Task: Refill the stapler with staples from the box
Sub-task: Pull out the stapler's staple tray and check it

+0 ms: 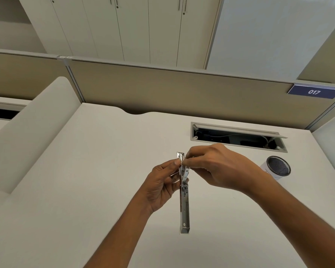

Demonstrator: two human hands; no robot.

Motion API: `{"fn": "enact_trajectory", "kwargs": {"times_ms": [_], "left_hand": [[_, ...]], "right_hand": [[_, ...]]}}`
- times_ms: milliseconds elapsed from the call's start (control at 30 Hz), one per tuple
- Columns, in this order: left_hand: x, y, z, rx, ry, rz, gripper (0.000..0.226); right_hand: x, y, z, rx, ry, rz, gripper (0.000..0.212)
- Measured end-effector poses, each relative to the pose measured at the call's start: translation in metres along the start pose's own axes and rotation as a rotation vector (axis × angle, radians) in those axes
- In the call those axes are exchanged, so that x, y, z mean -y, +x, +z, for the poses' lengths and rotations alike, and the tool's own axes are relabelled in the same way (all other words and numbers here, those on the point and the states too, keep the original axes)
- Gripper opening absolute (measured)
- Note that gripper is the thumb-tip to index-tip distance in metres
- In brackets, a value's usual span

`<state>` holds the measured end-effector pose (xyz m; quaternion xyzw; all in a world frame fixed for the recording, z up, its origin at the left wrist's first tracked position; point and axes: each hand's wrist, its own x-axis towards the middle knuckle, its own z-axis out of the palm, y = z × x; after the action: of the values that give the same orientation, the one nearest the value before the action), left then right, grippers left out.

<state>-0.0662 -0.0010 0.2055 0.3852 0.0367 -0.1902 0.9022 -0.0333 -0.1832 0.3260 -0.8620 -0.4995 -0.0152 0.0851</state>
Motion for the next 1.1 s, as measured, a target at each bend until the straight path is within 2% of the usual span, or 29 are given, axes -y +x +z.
{"fn": "enact_trajectory", "kwargs": {"times_ms": [367, 767, 933, 1100], "left_hand": [[0.0, 0.002, 0.002, -0.03, 0.04, -0.003, 0.053], [-0.002, 0.007, 0.006, -0.102, 0.082, 0.03, 0.067], [-0.004, 0.005, 0.013, -0.074, 0.067, 0.024, 0.064], [-0.007, 0.004, 0.017, -0.03, 0.089, 0.031, 0.053]], "right_hand": [[-0.008, -0.011, 0.017, -0.105, 0.128, 0.074, 0.024], [0.02, -0.037, 0.039, -0.374, -0.027, 0.052, 0.021], [0.018, -0.036, 0.046, -0.498, 0.148, 0.175, 0.022], [0.012, -0.034, 0.058, -0.71, 0.383, 0.306, 0.015]]}}
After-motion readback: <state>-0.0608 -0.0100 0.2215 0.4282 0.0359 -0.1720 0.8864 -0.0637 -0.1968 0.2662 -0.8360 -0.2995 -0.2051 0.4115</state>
